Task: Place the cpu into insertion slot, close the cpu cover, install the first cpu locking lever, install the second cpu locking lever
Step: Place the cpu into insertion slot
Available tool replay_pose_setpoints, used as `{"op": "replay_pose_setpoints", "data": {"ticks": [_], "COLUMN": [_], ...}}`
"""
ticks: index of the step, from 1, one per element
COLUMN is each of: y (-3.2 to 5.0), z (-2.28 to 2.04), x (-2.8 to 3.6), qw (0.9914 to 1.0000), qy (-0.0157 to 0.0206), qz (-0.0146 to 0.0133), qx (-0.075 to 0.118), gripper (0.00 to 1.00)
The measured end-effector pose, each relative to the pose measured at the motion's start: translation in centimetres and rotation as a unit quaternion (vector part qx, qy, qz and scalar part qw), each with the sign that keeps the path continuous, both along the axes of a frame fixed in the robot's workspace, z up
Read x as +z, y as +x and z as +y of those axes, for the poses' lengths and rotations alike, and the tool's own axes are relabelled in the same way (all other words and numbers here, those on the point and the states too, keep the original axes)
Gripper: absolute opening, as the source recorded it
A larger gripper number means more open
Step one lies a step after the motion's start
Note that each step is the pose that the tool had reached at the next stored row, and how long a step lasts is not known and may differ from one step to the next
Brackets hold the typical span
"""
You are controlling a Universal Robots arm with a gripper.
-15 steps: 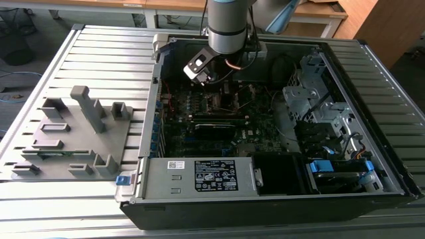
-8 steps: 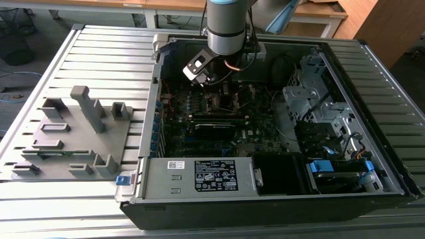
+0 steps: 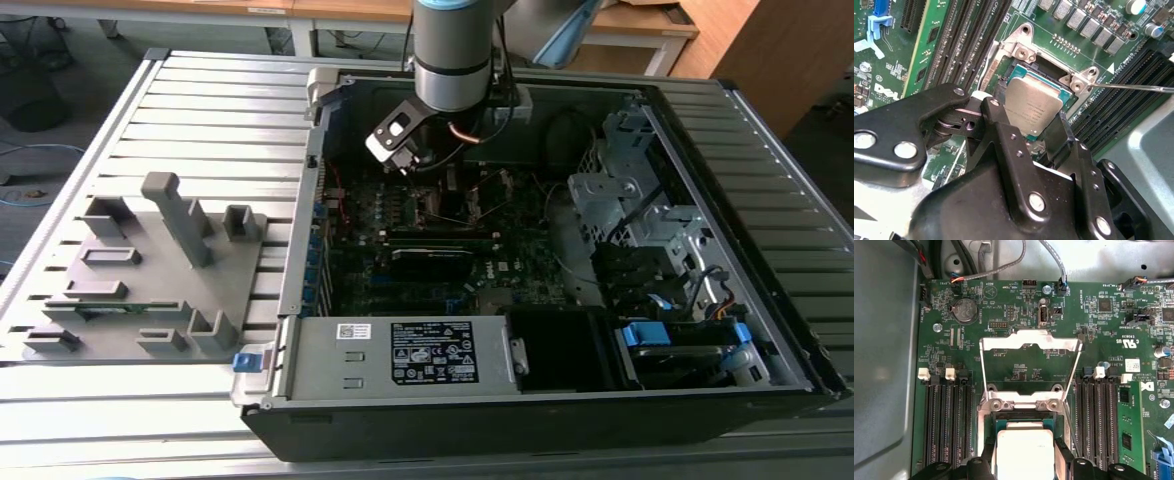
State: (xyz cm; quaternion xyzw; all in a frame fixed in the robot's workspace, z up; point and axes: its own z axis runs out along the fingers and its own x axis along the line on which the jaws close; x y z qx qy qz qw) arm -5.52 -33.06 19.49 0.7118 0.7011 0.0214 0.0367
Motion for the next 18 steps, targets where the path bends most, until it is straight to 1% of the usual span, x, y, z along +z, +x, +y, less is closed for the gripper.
{"op": "replay_pose_setpoints", "data": {"ticks": [7,18], "y": [-0.02,0.04], "z": [-0.01,-0.01], "x": [-0.21,-0.23], "qw": [1.0,1.0], "qy": [-0.0001,0.0], "qz": [0.0001,0.0001], "qx": [0.0,0.001], "gripper": [0.54,0.54]}}
